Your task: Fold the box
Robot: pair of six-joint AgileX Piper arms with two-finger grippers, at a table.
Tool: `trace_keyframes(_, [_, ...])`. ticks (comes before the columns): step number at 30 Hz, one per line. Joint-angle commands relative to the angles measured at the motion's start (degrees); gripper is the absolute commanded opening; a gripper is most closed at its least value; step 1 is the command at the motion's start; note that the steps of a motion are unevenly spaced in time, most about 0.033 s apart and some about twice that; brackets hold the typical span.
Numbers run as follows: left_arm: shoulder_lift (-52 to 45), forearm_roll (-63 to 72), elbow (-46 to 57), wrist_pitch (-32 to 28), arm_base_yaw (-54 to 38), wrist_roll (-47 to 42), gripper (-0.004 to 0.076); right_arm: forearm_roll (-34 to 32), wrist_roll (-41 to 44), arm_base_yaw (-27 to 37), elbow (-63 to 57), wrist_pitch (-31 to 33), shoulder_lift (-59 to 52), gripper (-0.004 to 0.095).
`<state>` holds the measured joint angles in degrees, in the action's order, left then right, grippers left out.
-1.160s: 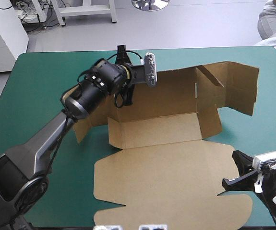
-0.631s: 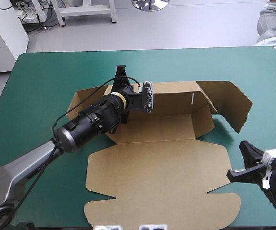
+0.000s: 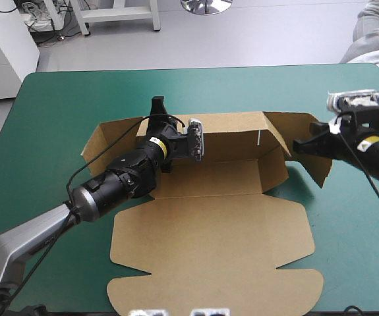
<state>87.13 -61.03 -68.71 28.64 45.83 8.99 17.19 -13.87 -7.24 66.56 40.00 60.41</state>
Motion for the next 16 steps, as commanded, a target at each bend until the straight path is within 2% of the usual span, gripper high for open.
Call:
trace_keyframes(1, [-2.4,-5.7,-0.2,-0.9,0.0,-4.1,-0.0010,0.4,-1.0,0.0,9.5,1.5,5.8,-0.0019])
trace_keyframes(8, [-2.4,-21.2,4.0,-0.8,0.0,-18.4,-0.0010,0.3,0.7,0.0,28.0,15.3,21.4,-0.0019])
trace_keyframes(13, [-2.4,-22.6,4.2,-0.9,0.0,-21.0,-0.0010,0.1,2.8,0.0,38.7,22.0,31.2,-0.0019])
trace_keyframes(16, [-2.4,-22.5,4.2,-0.7,0.0,-21.0,-0.0010,-0.9,4.7,0.0,43.7,23.1,36.7,-0.0019])
